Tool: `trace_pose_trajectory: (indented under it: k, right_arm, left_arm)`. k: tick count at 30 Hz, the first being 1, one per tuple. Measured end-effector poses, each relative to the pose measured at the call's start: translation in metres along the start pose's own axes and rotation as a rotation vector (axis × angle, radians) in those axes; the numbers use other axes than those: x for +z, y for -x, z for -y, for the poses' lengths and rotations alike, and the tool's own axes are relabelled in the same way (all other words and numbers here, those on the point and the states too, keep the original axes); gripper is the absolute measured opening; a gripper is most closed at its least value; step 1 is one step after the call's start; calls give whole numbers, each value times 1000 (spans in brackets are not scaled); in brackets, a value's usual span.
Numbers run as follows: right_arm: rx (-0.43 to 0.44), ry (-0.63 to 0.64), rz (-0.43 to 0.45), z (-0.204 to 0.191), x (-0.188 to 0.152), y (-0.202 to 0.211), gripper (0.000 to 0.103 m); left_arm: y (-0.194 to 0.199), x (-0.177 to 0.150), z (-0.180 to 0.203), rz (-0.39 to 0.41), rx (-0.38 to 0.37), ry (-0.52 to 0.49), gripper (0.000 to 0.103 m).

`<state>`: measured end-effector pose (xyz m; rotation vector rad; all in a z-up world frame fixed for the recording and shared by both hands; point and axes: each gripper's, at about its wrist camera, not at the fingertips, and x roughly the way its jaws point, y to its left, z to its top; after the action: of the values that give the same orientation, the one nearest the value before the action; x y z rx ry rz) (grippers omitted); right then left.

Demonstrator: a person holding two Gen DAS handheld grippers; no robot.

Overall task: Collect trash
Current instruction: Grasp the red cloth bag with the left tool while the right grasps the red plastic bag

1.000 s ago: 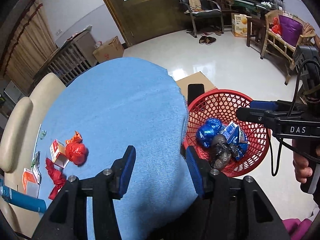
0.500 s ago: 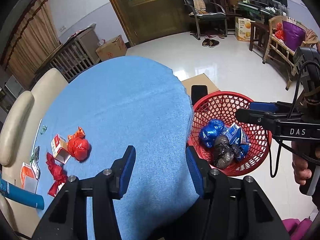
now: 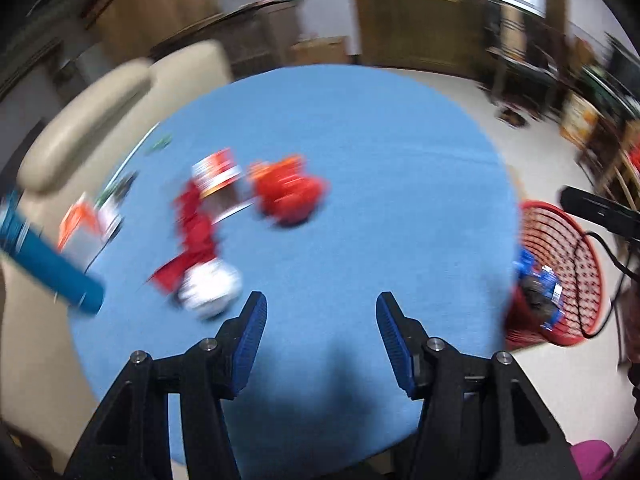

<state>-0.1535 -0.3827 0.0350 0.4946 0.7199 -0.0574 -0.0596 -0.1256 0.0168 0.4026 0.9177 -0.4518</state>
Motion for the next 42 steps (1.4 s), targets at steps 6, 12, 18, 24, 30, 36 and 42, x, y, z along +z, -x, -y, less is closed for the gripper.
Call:
trace_pose_trajectory:
  k: [6,12,18,24,30,36,42]
  right_arm:
    - [42,78,-80,-55,13,-56,78]
    - [76,130,-121,-105,28,-109,78]
    - [82,153,-157,-135,45,-151,78]
    - [79,139,-211,-146,59,-195,77]
    - [68,114,-256,-150,64,-239,71]
    - [51,133,-294,-149,56,-262,50]
    - [49,145,-260,-143,51,-244,48]
  left_arm:
    - [-12,-21,-93,-25,59,209,58]
    - [-20,-31,-138,-35,37,316,58]
    - [-38,-15,-163,-35,-85,385,58]
    - [-72,14,-165,-66,-210,402,58]
    - [-106,36,-159,-84,-243,399,58]
    - [-127,41,-156,-112,-263,398,44]
    - [-123,46,-148,-85,-279,371,29]
